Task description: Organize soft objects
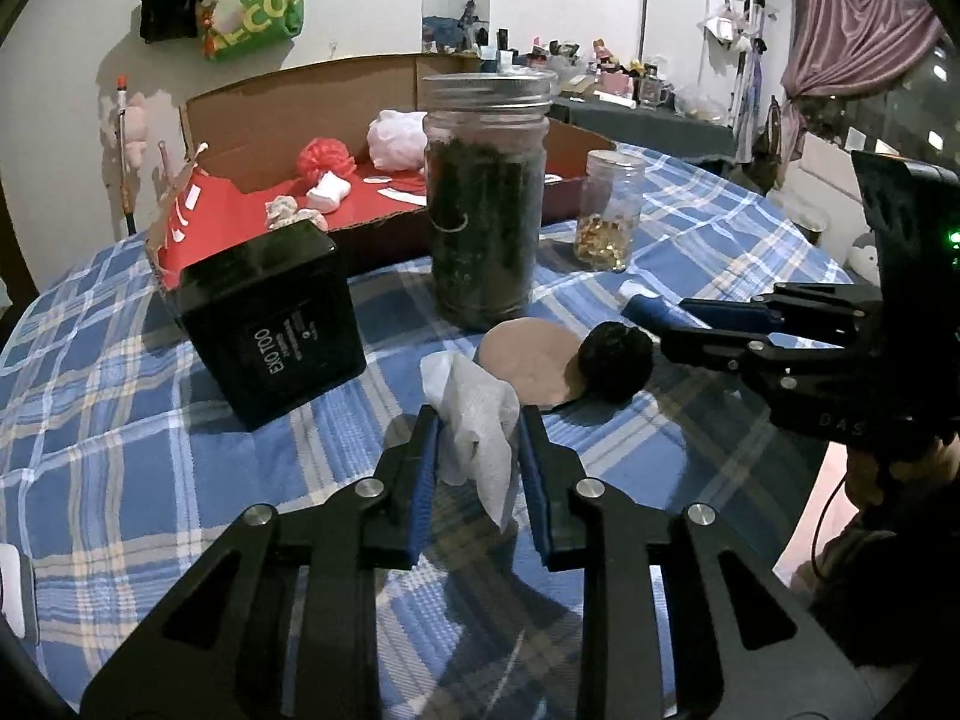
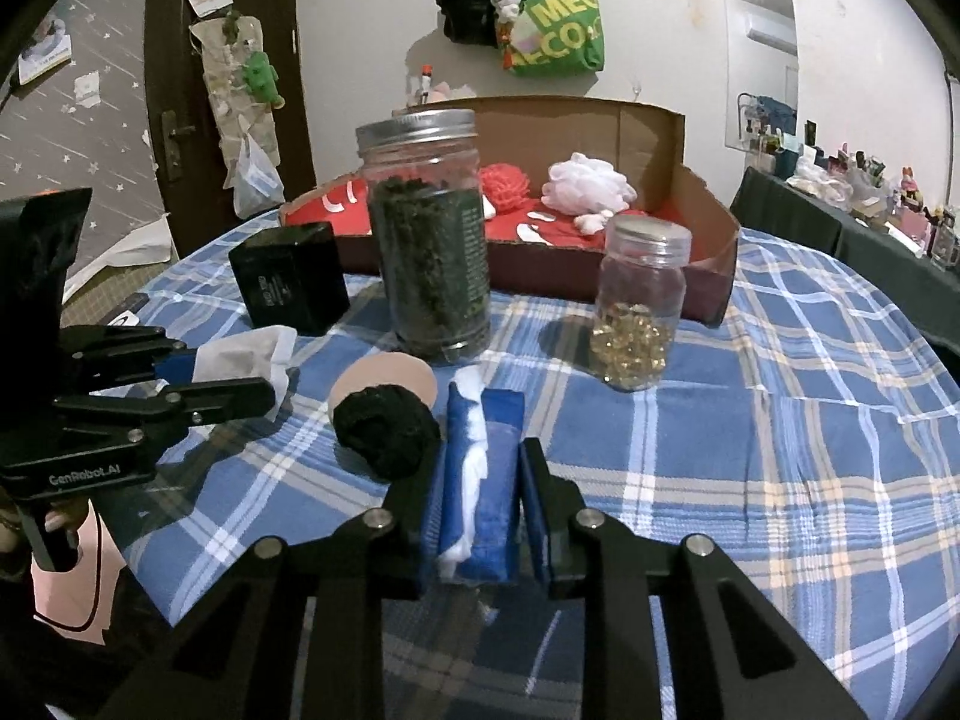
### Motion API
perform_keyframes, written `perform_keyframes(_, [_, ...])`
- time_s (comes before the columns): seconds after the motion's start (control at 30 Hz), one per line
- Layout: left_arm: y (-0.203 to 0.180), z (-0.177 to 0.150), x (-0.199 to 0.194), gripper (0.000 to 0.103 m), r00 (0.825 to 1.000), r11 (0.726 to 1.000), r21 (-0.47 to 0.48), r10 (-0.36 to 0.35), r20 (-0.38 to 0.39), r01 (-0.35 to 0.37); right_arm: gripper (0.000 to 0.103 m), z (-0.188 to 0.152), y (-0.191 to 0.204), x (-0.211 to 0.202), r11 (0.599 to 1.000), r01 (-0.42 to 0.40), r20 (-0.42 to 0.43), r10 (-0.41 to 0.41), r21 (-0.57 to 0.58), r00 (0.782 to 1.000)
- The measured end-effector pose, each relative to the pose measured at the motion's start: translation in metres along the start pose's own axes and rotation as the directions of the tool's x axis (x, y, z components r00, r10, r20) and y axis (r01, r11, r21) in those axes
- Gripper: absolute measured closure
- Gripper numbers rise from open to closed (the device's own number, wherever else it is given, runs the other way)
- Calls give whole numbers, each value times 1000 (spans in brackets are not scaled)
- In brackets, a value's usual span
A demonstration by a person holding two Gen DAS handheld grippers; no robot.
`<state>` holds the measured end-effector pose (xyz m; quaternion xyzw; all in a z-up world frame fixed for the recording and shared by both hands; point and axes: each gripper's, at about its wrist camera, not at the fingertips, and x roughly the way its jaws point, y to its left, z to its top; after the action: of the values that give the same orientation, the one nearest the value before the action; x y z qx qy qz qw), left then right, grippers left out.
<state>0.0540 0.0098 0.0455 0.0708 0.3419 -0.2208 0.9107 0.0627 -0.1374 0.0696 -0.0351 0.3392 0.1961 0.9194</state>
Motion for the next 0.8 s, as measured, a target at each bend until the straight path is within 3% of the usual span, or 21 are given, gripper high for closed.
perform_keyframes(0.17, [12, -1, -5, 79, 1000, 999, -40, 2, -8, -3, 77, 1, -7, -5, 1000, 10, -4, -10, 18, 1000])
perform_keyframes(0.8, [88, 3, -17, 79, 991, 981, -146, 123, -59, -130, 77, 18, -66, -10, 990, 114, -13, -114, 77, 993])
